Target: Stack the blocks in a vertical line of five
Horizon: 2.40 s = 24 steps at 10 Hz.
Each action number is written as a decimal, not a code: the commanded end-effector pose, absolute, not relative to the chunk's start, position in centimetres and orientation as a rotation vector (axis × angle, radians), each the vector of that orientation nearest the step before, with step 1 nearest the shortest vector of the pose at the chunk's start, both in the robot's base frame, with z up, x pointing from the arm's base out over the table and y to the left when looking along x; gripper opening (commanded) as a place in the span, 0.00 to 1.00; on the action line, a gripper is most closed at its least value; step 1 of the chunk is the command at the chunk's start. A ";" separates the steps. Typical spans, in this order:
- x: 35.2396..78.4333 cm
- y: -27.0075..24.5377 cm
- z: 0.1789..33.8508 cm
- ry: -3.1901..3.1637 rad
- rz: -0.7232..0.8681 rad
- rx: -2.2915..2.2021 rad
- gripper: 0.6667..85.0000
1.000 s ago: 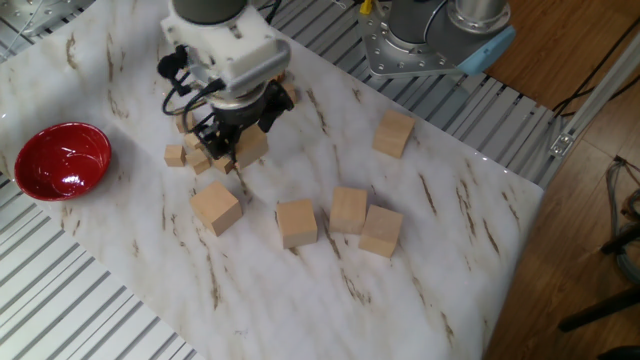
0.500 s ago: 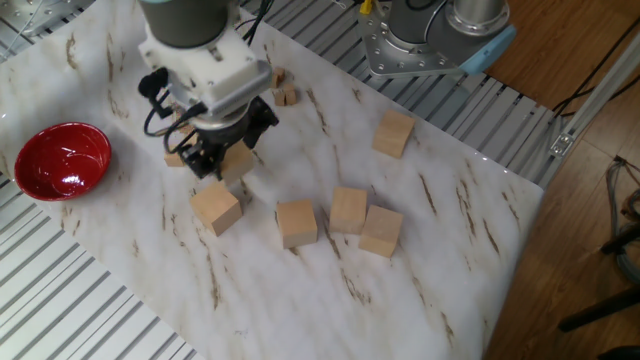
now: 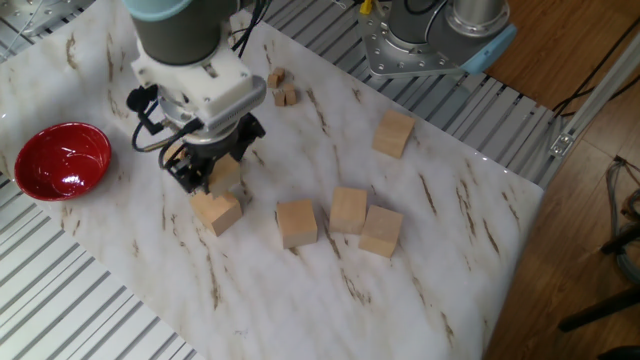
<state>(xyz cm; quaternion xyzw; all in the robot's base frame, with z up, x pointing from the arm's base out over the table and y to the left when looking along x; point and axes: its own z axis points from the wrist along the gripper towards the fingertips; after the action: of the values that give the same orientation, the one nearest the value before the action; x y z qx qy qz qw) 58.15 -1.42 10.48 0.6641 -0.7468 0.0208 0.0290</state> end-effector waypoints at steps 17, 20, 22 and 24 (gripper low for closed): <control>59.0 0.8 9.3 -2.306 -0.074 2.148 0.46; 58.8 0.6 9.2 -2.297 -0.084 2.157 0.47; 58.7 0.3 9.1 -2.288 -0.084 2.168 0.47; 59.0 0.1 9.0 -2.278 -0.067 2.191 0.47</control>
<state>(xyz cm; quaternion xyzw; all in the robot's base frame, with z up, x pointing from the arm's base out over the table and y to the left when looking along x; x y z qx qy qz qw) 58.79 0.16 9.01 0.6898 -0.7237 -0.0202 -0.0019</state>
